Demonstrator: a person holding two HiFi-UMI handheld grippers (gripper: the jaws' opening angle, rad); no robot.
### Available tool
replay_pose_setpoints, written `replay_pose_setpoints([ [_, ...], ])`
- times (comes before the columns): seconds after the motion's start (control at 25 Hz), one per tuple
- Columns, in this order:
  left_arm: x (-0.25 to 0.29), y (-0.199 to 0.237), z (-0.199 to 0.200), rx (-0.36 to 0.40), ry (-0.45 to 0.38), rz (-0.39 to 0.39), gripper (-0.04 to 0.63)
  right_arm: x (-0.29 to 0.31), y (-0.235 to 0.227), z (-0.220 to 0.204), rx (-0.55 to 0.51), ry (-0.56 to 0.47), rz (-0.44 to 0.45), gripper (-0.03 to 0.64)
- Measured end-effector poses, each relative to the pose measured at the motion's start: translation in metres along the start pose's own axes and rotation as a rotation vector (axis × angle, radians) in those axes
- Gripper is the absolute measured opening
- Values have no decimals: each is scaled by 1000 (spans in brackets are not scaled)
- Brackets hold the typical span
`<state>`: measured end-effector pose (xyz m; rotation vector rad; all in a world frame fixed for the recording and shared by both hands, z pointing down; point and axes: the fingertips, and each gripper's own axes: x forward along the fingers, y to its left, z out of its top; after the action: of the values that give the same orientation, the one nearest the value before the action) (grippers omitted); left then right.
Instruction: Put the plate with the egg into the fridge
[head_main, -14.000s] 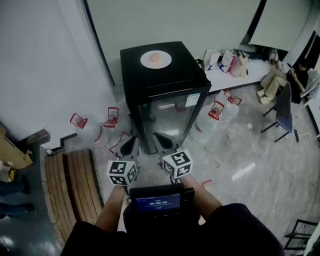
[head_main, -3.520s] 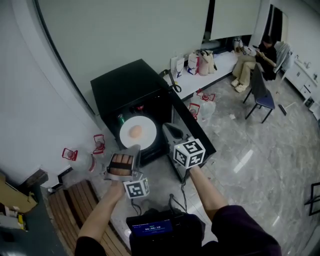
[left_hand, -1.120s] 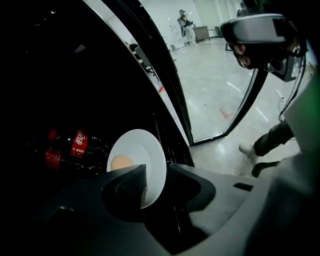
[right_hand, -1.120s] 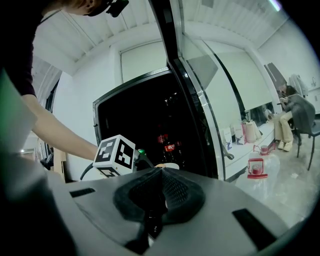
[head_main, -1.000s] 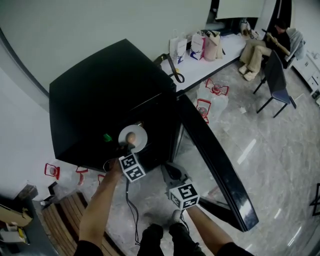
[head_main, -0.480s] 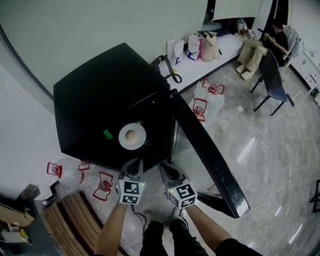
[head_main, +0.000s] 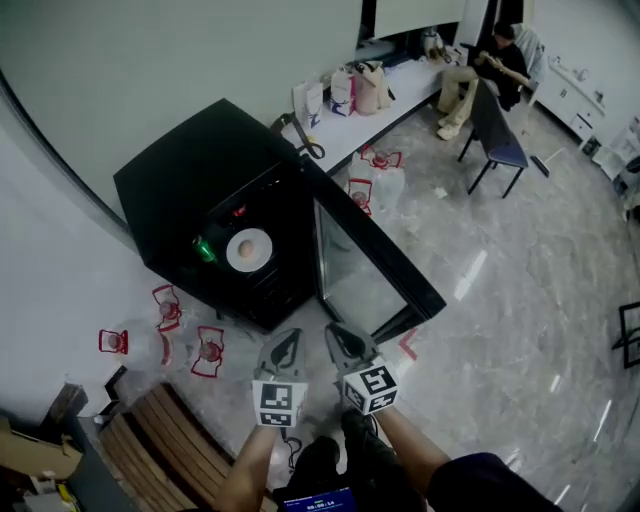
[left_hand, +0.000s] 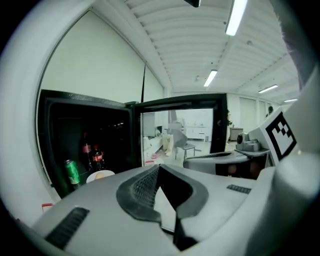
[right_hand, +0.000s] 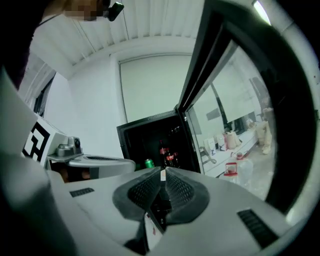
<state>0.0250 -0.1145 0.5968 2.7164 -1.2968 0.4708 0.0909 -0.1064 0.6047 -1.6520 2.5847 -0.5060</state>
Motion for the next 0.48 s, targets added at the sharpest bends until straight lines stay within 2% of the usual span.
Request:
replay_pose_setpoints([
  [0.12,-24,-46,6,36,-18,-105,8,-52,6,3,-25,-16,-108,53],
  [0.24,-43,-85,17,36,-34,-187,9,-107,0,12,-86,-3,-219,99],
  [0.4,-60,-119,38,15,-60,-244,8,-163,-35,28,-121,-4,-336,209],
  [0.48,-65,-130,50,8,-73,-255,8,-174,-57,48,-132,-17,-367,226],
])
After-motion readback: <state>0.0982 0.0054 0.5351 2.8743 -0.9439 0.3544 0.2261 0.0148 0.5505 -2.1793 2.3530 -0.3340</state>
